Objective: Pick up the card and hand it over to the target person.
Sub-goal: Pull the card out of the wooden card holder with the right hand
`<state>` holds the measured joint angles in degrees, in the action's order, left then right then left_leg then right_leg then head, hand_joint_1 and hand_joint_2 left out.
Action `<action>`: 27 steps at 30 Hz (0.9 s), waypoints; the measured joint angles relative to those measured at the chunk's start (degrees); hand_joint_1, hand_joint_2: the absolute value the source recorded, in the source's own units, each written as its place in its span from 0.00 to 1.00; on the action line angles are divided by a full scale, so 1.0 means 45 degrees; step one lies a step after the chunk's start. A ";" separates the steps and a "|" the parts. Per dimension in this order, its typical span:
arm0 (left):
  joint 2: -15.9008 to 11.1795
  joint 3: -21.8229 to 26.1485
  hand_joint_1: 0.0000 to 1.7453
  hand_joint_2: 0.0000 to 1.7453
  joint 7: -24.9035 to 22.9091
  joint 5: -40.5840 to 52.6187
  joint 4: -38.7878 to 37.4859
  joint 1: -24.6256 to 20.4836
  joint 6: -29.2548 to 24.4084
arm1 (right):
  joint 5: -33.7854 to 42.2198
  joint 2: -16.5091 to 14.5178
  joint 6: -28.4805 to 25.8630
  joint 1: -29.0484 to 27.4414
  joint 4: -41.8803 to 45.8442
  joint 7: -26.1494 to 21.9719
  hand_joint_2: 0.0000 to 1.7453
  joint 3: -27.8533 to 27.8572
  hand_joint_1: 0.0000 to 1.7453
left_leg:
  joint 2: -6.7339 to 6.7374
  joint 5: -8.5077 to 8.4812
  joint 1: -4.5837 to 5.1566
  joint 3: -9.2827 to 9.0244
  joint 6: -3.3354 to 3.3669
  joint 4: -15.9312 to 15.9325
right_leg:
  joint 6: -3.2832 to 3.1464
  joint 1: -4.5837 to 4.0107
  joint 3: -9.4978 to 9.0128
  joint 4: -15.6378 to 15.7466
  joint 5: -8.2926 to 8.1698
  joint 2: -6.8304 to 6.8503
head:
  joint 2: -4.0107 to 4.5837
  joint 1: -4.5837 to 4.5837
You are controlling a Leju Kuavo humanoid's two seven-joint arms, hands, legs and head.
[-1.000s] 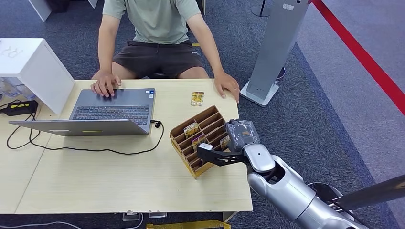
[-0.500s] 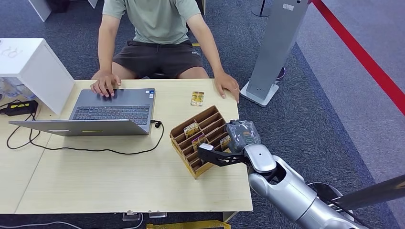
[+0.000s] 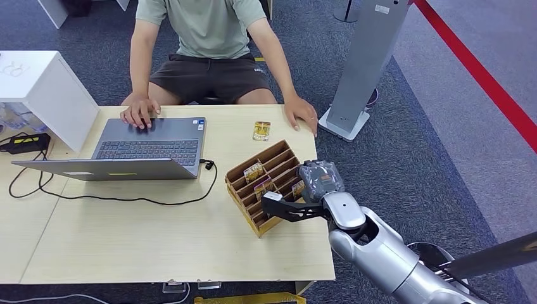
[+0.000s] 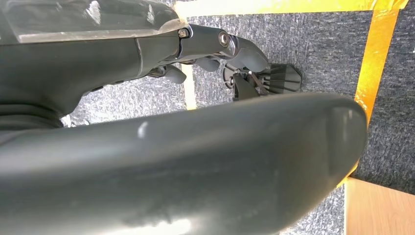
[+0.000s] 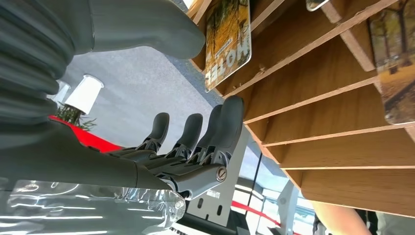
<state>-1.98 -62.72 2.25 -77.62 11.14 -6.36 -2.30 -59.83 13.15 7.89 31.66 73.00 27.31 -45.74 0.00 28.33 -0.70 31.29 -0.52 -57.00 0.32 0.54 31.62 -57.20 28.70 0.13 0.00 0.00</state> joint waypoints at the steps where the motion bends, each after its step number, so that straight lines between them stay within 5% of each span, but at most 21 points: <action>1: 0.0003 0.0001 0.00 0.00 0.0004 -0.0005 0.0000 0.0000 0.0001 | 0.0010 0.0001 -0.0007 -0.0005 -0.0003 -0.0005 1.00 -0.0011 0.46 | -0.0001 0.0002 -0.0001 0.0002 -0.0001 -0.0004 | 0.0000 -0.0001 0.0001 -0.0003 0.0002 0.0002 | 0.0000 0.0000; 19: -0.0059 -0.0056 0.00 0.00 -0.0004 0.0006 0.0008 -0.0013 0.0020 | 0.0179 -0.0025 0.0004 -0.0087 -0.0167 0.0032 1.00 -0.0008 0.51 | -0.0006 -0.0001 -0.0001 0.0003 -0.0001 -0.0001 | 0.0000 -0.0001 0.0001 -0.0001 0.0001 0.0007 | 0.0000 0.0000; 27: -0.0104 -0.0044 0.00 0.00 0.0022 -0.0004 0.0005 -0.0009 0.0017 | 0.0199 -0.0129 0.0002 0.0016 -0.0339 0.0025 1.00 -0.0002 0.76 | -0.0005 0.0004 -0.0003 0.0008 -0.0002 -0.0009 | 0.0000 -0.0003 0.0005 -0.0008 0.0005 0.0006 | 0.0000 0.0000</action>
<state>-2.45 -62.92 2.35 -77.64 11.16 -6.40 -2.22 -58.93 12.57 7.90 31.73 71.48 27.42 -45.75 -0.02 28.35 -0.72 31.33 -0.53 -57.04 0.31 0.53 31.65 -57.24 28.73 0.16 0.00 0.00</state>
